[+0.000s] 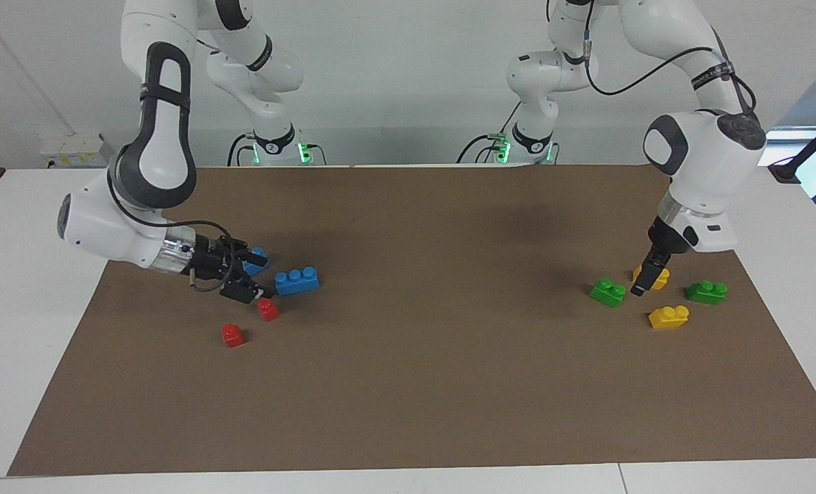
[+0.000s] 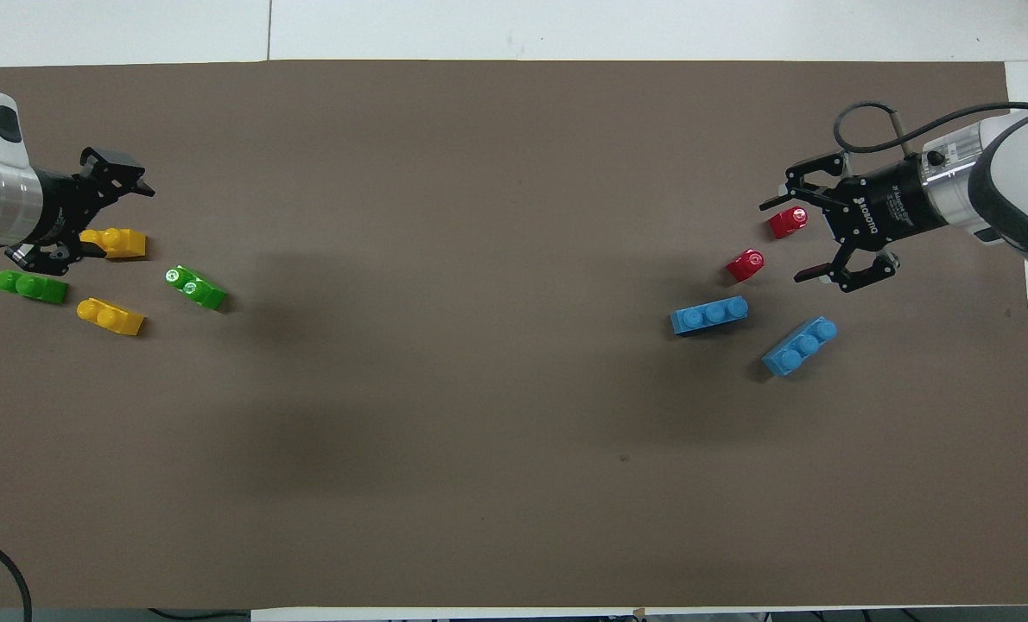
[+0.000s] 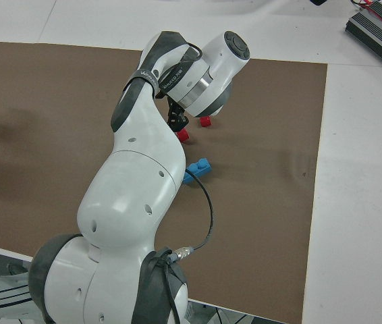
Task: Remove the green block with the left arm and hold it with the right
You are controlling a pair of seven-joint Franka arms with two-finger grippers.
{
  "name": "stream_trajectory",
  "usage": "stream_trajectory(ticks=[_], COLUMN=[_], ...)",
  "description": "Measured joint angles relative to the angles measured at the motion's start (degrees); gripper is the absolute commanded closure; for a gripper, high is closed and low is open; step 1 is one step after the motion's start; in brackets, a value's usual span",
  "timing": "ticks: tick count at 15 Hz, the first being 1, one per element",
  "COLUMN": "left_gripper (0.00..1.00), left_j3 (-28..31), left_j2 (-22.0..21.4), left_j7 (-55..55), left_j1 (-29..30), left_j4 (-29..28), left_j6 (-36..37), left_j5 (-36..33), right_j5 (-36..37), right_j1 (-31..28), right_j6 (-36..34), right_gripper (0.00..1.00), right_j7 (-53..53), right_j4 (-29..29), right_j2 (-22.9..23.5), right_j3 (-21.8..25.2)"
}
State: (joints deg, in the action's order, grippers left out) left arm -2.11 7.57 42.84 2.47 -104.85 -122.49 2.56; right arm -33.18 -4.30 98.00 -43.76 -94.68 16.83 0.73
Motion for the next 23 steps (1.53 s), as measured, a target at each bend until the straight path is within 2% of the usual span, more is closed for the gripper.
stream_trajectory(ticks=[3,6,10,13,17,21,23], left_gripper=[0.00,0.00,0.00,0.00,0.00,0.00,0.00], left_j3=[-0.30,-0.21,-0.05,-0.29,-0.99,-1.01,-1.04], left_j2=[-0.05,-1.37,-7.06,-11.48,-15.15,-15.75,-15.74], left_j7=[-3.67,-11.26,-25.20,-29.74,-37.58,-42.93,-43.27], left_j1=[-0.03,-0.02,0.01,-0.01,-0.01,0.01,0.01], left_j4=[4.27,7.95,8.67,8.67,8.69,8.71,8.99], left_j6=[4.67,9.39,16.85,23.99,33.50,34.13,33.71], left_j5=[-0.31,-0.41,-0.59,-0.93,-1.04,-1.04,-1.04], right_j5=[7.97,14.35,23.04,28.72,32.66,32.79,32.76], right_j1=[0.15,0.07,-0.39,-0.43,-0.01,0.63,0.58], right_j6=[-5.39,-7.81,-8.76,-8.79,-9.06,-11.59,-14.53], right_gripper=[0.00,0.00,0.00,0.00,0.00,0.00,0.00], right_j7=[2.80,13.84,30.67,42.25,45.35,45.35,45.35], right_j4=[6.53,10.04,10.75,10.88,10.88,10.70,10.56], right_j2=[-0.68,-2.20,-5.63,-8.68,-13.36,-16.79,-16.94], right_j3=[-0.95,-0.99,-0.93,-0.93,-1.15,-1.24,-1.23])
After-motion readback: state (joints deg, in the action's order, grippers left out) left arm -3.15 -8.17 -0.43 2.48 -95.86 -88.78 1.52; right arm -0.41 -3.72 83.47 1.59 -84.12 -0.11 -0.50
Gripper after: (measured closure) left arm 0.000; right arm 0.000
